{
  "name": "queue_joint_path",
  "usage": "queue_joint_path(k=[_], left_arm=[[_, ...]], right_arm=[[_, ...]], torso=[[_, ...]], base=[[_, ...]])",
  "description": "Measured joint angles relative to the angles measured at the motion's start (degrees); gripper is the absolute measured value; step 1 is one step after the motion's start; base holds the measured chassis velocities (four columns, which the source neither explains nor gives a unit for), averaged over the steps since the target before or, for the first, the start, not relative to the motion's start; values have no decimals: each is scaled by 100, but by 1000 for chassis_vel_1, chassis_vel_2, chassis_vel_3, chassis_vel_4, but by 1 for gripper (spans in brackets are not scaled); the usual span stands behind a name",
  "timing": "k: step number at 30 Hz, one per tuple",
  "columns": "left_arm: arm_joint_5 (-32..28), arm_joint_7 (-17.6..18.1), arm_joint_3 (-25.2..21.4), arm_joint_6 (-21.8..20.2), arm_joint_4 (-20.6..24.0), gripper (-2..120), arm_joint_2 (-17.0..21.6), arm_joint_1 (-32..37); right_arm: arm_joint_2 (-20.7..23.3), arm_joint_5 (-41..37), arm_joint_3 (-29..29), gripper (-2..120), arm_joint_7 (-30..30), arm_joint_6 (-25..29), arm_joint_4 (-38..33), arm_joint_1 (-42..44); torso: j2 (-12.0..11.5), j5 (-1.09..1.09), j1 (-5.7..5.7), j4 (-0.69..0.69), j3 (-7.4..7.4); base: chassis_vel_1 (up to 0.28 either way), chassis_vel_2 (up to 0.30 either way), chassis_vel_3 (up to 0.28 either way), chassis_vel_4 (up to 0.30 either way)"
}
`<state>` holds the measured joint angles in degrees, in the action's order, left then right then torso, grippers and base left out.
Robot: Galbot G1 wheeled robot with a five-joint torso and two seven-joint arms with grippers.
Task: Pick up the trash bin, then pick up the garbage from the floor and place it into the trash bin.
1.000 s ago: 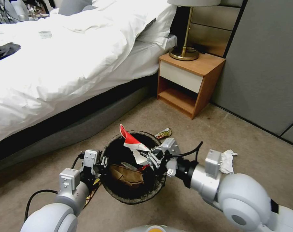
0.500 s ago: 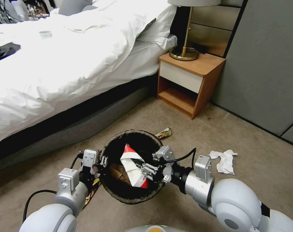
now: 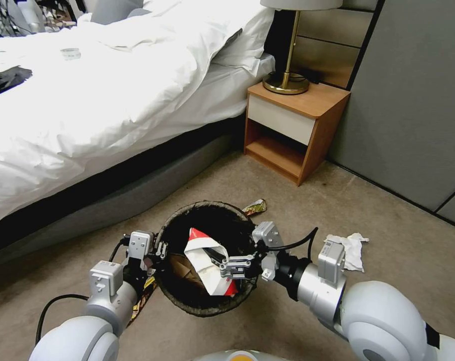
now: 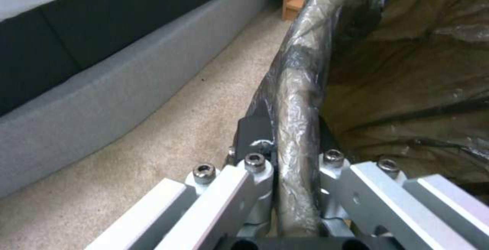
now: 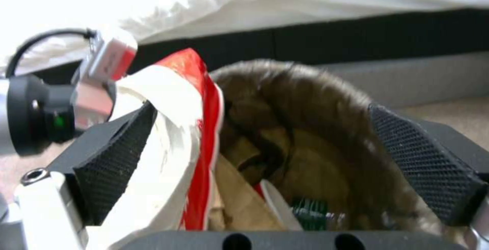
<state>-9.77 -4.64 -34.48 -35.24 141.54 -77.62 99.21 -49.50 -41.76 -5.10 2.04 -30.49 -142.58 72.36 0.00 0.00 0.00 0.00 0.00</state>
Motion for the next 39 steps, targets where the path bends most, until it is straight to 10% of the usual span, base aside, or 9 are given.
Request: queue_joint_path(k=[29, 39], left_arm=[[-47, -27, -40, -1, 2, 1, -3, -81], [-41, -32, -19, 1, -16, 1, -8, -85]], right_arm=[[32, -37, -600, 100, 230, 305, -73, 220], [60, -2321, -284, 100, 1845, -635, -70, -171]], torso=[[0, 0, 0, 0, 0], [0, 0, 0, 0, 0]], base=[[0, 0, 0, 0], [0, 0, 0, 0]])
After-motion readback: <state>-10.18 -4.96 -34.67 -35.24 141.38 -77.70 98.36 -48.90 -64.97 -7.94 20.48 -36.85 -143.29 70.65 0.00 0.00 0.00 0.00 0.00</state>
